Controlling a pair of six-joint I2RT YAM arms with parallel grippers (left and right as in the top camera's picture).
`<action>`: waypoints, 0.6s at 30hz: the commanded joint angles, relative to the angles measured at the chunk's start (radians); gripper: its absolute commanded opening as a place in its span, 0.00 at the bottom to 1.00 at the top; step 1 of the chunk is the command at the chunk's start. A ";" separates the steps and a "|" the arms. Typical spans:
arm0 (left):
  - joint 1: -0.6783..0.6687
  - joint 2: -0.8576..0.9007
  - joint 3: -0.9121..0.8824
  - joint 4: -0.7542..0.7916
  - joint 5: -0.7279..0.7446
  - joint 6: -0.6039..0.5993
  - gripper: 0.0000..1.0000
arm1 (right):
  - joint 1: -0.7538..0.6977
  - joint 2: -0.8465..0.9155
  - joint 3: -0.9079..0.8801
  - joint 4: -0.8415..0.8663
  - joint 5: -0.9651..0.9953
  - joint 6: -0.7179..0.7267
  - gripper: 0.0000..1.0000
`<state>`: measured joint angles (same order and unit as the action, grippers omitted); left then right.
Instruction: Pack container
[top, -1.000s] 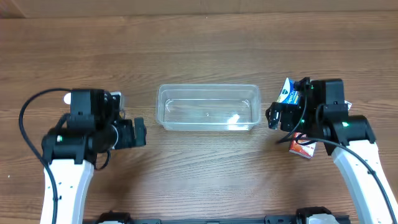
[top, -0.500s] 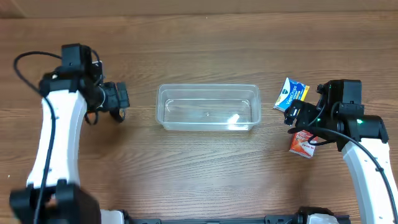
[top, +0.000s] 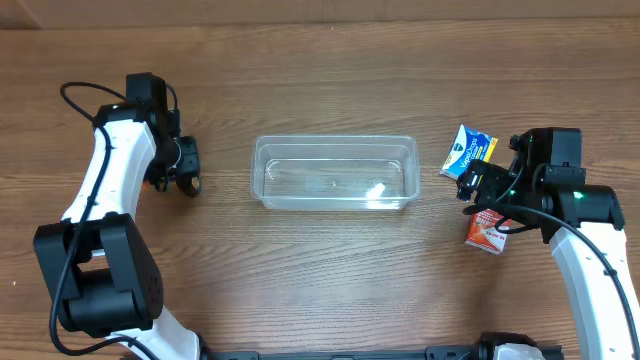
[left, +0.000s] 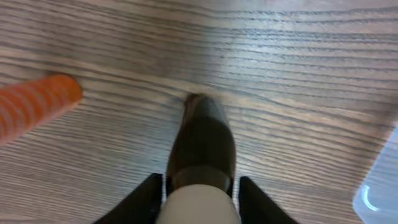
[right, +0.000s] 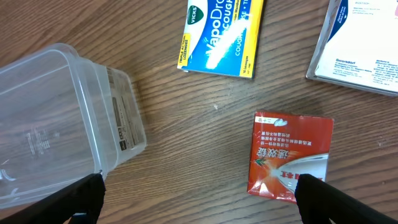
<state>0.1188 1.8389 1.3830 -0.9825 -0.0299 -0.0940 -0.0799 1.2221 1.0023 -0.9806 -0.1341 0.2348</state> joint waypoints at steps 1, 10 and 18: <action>0.005 0.011 0.021 0.008 -0.052 0.011 0.35 | -0.006 -0.008 0.033 0.005 -0.006 0.005 1.00; -0.006 0.008 0.039 -0.002 -0.045 -0.017 0.20 | -0.006 -0.008 0.033 0.006 -0.006 0.005 1.00; -0.224 -0.234 0.311 -0.159 0.004 -0.095 0.04 | -0.006 -0.008 0.032 0.005 -0.006 0.005 1.00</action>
<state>-0.0196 1.7466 1.6035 -1.1450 -0.0494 -0.1246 -0.0799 1.2221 1.0023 -0.9806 -0.1337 0.2352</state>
